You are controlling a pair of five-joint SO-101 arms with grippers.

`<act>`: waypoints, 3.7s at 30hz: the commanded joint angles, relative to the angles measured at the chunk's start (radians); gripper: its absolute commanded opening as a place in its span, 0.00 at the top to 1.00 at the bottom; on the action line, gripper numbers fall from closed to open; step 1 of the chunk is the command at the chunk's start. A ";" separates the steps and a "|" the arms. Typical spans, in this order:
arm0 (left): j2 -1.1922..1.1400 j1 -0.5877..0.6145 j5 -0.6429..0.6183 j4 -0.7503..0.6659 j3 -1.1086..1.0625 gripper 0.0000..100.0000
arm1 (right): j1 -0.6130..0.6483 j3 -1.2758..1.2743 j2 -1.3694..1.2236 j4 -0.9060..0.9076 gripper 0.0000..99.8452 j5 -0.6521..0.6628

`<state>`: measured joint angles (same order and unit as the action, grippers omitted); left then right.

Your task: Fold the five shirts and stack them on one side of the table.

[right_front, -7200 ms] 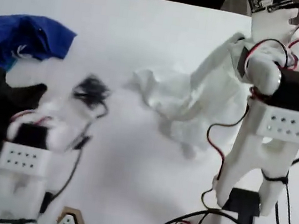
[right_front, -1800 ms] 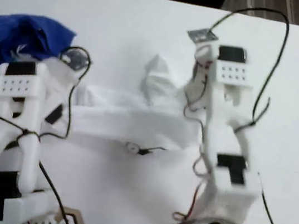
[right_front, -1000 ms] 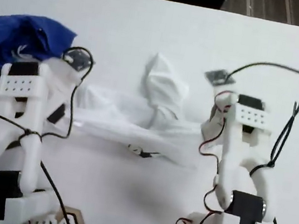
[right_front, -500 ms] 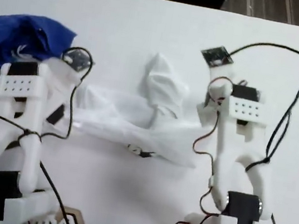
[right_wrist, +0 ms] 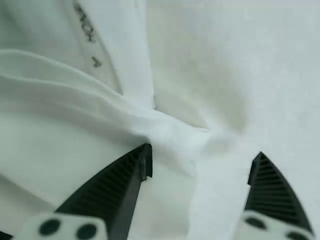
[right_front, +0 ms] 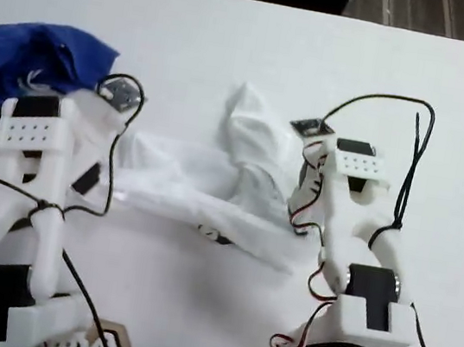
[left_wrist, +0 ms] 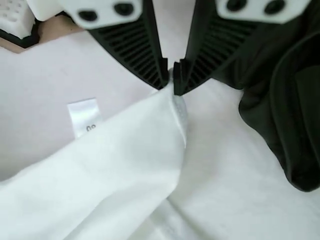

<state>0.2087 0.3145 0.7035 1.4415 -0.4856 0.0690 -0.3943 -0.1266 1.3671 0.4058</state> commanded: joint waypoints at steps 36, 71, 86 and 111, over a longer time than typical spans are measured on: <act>0.028 -0.005 0.005 0.005 0.004 0.98 | -0.010 -0.236 0.199 -0.157 0.69 0.040; 0.026 -0.006 0.006 -0.032 0.005 0.98 | -0.001 -0.126 0.024 -0.176 0.69 -0.017; 0.026 -0.006 0.005 -0.048 0.002 0.98 | -0.019 -0.087 -0.071 -0.239 0.97 -0.018; 0.049 -0.167 -0.115 0.342 0.777 0.98 | -0.093 0.316 0.799 -0.117 0.98 0.069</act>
<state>0.2087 0.1181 0.5992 1.7469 0.1496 -0.0138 -0.1749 0.5792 1.2720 0.4549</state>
